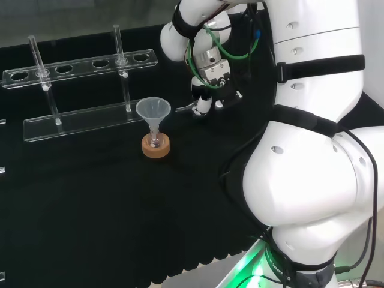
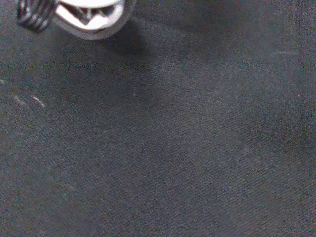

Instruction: Pick up the weighing funnel.

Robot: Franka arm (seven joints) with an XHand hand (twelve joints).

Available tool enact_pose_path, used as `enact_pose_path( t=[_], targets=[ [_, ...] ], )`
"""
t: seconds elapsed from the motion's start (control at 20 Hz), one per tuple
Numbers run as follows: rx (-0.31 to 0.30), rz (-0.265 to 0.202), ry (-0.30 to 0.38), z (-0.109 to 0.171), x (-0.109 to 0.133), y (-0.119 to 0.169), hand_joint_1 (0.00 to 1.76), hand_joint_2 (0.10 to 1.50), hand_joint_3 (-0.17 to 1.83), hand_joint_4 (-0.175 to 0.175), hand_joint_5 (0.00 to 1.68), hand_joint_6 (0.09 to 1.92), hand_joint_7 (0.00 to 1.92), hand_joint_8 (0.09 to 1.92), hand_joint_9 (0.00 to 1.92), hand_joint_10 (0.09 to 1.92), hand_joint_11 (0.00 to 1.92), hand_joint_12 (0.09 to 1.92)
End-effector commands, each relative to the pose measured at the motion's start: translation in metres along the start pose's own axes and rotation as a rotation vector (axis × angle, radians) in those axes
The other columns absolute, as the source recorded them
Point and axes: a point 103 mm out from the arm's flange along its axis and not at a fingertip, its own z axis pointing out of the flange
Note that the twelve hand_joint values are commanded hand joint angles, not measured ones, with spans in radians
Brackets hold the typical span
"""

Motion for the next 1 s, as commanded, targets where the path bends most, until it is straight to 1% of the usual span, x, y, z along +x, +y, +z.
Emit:
enact_pose_path(
  t=[0.05, 0.1, 0.15, 0.2, 0.25, 0.4, 0.45, 0.55, 0.7, 0.8, 1.0],
  targets=[
    [-0.01, 0.004, 0.007, 0.001, -0.002, -0.001, 0.92, 0.66, 0.61, 0.057, 0.92, 0.62, 0.5, 0.66, 0.7, 0.51, 0.45, 1.3],
    [-0.011, 0.006, 0.003, 0.001, -0.002, -0.001, 0.98, 0.71, 0.56, 0.102, 1.01, 0.69, 0.52, 0.66, 0.72, 0.52, 0.45, 1.3],
    [-0.012, 0.009, 0.001, 0.001, -0.001, -0.001, 1.02, 0.77, 0.49, 0.136, 1.08, 0.73, 0.54, 0.66, 0.74, 0.51, 0.46, 1.29],
    [-0.01, 0.012, 0.0, 0.001, -0.001, -0.001, 1.05, 0.77, 0.49, 0.156, 1.13, 0.75, 0.57, 0.65, 0.77, 0.5, 0.48, 1.28],
    [-0.011, 0.012, 0.004, 0.002, -0.003, -0.001, 1.08, 0.75, 0.52, 0.166, 1.17, 0.75, 0.59, 0.64, 0.79, 0.49, 0.49, 1.28],
    [-0.019, 0.009, 0.003, -0.001, -0.002, -0.002, 1.1, 0.71, 0.62, 0.175, 1.2, 0.77, 0.63, 0.62, 0.84, 0.47, 0.53, 1.26],
    [-0.021, 0.009, -0.008, -0.002, 0.004, -0.002, 1.1, 0.7, 0.63, 0.175, 1.21, 0.78, 0.63, 0.62, 0.85, 0.46, 0.54, 1.25],
    [-0.03, 0.008, 0.001, -0.003, 0.004, -0.003, 1.1, 0.69, 0.65, 0.175, 1.21, 0.78, 0.63, 0.62, 0.86, 0.46, 0.55, 1.24],
    [-0.06, 0.003, 0.032, -0.007, -0.006, -0.008, 1.1, 0.68, 0.66, 0.175, 1.21, 0.79, 0.64, 0.62, 0.88, 0.46, 0.58, 1.23],
    [-0.077, 0.009, 0.063, -0.015, -0.012, -0.013, 1.1, 0.68, 0.68, 0.175, 1.2, 0.81, 0.64, 0.63, 0.89, 0.45, 0.59, 1.22],
    [-0.094, 0.022, 0.071, -0.028, -0.016, -0.021, 1.1, 0.67, 0.69, 0.175, 1.2, 0.81, 0.66, 0.63, 0.91, 0.44, 0.64, 1.19]
  ],
)
